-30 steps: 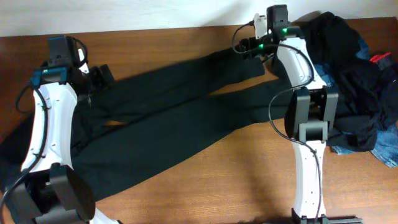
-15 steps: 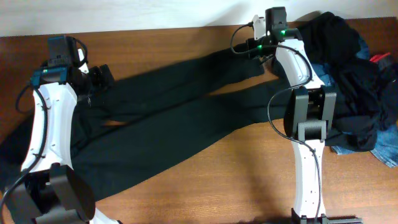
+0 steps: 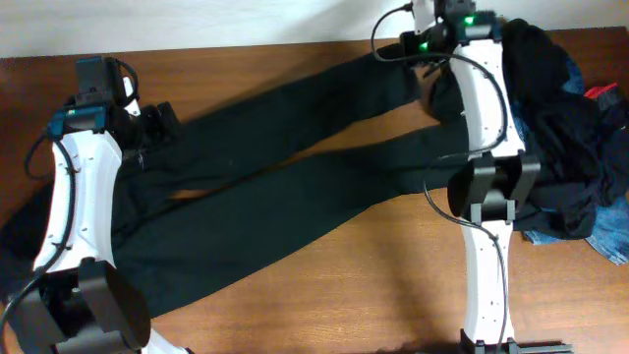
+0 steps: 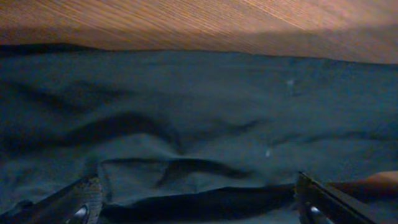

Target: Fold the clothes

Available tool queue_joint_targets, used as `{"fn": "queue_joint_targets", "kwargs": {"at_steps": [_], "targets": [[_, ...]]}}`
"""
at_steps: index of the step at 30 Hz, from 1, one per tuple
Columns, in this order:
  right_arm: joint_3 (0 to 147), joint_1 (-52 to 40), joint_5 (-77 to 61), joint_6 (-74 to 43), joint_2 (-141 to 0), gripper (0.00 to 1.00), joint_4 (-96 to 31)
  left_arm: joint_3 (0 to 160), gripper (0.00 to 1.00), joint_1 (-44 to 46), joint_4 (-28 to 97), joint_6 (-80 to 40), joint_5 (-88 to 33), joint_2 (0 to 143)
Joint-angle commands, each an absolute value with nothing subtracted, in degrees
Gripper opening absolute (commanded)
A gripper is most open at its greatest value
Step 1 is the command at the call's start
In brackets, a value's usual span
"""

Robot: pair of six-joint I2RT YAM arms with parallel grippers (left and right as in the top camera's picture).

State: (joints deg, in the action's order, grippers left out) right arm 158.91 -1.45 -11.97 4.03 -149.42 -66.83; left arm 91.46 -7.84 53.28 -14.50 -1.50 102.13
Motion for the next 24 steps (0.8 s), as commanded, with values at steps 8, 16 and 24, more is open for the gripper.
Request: {"fn": "queue_joint_targets", "kwargs": {"at_steps": [8,16,24], "targets": [[180.0,2.0,-9.9,1.0,-148.1,0.04,-85.4,92.1,0.98,-7.6,53.1,-13.6,-1.1,102.2],[180.0,3.1,-9.8,1.0,-141.0,0.04,-90.7,92.1,0.98,-7.5,53.1,-13.6,-1.3,102.2],[180.0,8.8,-9.2,1.5,-139.6,0.04,-91.8,92.1,0.99,-7.5,53.1,-13.6,-1.3,102.2]]}}
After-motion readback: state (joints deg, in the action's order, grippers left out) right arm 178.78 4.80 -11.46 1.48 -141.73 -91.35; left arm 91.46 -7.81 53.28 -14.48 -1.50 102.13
